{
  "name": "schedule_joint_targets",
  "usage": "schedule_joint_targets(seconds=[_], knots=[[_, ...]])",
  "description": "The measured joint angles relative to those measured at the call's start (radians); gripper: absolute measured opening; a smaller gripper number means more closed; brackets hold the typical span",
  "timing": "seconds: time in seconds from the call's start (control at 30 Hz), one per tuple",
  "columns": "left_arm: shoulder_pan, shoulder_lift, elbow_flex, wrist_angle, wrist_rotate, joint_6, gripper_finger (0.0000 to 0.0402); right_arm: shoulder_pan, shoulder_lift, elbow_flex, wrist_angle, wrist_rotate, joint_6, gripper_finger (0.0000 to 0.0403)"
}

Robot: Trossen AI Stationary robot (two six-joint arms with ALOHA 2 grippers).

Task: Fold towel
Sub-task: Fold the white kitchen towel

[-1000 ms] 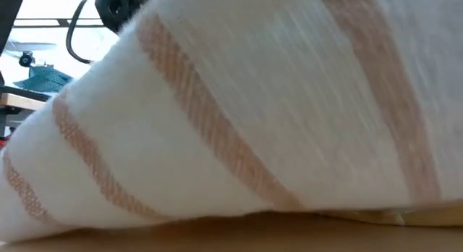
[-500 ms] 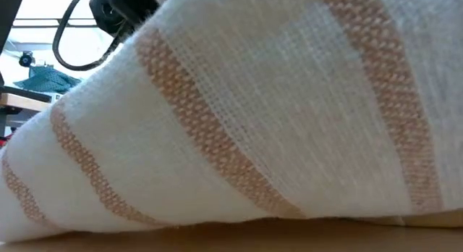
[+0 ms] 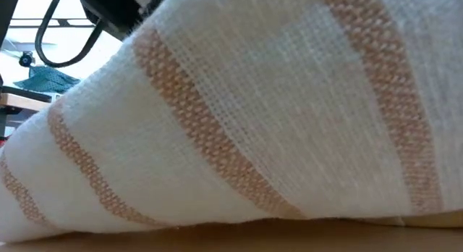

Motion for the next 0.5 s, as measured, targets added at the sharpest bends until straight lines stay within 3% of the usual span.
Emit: schedule_joint_targets(seconds=[0.23, 0.4, 0.5], knots=[[-0.005, -0.025, 0.001, 0.001, -0.005, -0.01, 0.0149, 0.0, 0.0, 0.0, 0.0, 0.0, 0.0, 0.0], [-0.035, -0.011, 0.001, -0.072, -0.191, 0.059, 0.0153, 0.0, 0.0, 0.0, 0.0, 0.0, 0.0, 0.0], [-0.047, 0.005, 0.005, -0.049, -0.194, 0.068, 0.0157, 0.0, 0.0, 0.0, 0.0, 0.0, 0.0, 0.0]])
